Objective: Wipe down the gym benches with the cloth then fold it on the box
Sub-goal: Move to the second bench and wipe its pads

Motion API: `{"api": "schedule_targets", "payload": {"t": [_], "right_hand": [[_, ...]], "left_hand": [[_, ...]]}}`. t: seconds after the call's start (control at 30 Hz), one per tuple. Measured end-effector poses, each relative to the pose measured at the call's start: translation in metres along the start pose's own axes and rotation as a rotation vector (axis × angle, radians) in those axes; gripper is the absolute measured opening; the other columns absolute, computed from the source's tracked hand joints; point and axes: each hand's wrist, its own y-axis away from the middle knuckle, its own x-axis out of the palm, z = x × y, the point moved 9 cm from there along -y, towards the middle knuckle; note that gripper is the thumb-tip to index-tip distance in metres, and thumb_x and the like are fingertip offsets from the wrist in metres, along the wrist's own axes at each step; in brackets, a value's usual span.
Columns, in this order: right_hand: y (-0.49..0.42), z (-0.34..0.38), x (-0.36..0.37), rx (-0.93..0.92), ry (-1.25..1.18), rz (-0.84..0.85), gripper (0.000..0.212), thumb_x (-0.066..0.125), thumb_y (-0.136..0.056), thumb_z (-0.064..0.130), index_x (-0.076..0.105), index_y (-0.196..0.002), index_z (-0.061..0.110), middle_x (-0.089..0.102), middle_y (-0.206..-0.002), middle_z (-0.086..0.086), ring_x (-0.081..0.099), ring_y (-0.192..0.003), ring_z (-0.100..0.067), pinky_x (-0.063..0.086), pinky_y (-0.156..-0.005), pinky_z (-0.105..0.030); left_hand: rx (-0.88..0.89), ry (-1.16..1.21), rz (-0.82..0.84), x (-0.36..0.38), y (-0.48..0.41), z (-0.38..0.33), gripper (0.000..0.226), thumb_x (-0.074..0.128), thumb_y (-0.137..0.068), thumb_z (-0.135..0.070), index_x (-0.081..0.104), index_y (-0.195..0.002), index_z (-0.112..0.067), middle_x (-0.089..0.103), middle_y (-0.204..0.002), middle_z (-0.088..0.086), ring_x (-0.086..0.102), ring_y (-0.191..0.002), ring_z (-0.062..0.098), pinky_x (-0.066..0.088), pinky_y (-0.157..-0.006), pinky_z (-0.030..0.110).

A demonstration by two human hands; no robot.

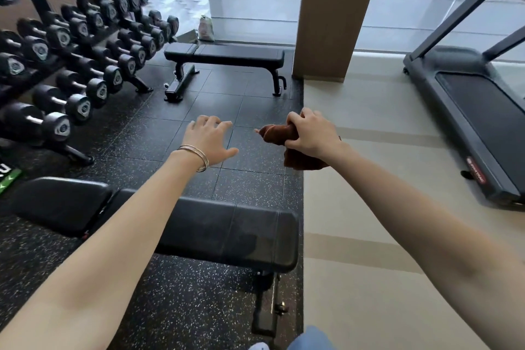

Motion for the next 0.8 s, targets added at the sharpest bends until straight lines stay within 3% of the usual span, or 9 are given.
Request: {"api": "schedule_targets", "payload": {"t": [0.37,0.67,0.8], "right_hand": [[-0.033,-0.067,0.007,-0.031,0.030,0.020,0.044,0.065,-0.080,0.043,0.049,-0.113,0.018,0.048,-0.109,-0.012,0.047,-0.102,-0.031,0.038,-0.071,-0.035],[-0.073,-0.164,0.009,-0.137,0.057,0.054,0.044,0.064,-0.080,0.046,0.048,-0.111,0.020,0.047,-0.106,-0.010,0.047,-0.099,-0.029,0.043,-0.068,-0.035],[-0.086,-0.207,0.009,-0.193,0.062,0.066,0.045,0.064,-0.080,0.047,0.048,-0.113,0.021,0.048,-0.106,-0.010,0.047,-0.099,-0.029,0.050,-0.073,-0.040]], "left_hand": [[-0.004,-0.008,0.030,0.017,-0.048,-0.050,0.074,0.052,-0.083,-0.059,0.029,-0.145,-0.025,0.039,-0.145,0.005,0.029,-0.136,0.026,0.027,-0.113,0.045],[-0.085,-0.013,0.056,0.028,-0.110,-0.138,0.075,0.051,-0.083,-0.060,0.028,-0.146,-0.025,0.037,-0.146,0.004,0.027,-0.137,0.025,0.025,-0.112,0.043],[-0.129,-0.005,0.053,0.027,-0.135,-0.176,0.076,0.050,-0.083,-0.060,0.027,-0.146,-0.025,0.036,-0.146,0.004,0.027,-0.137,0.026,0.025,-0.111,0.044]]}}
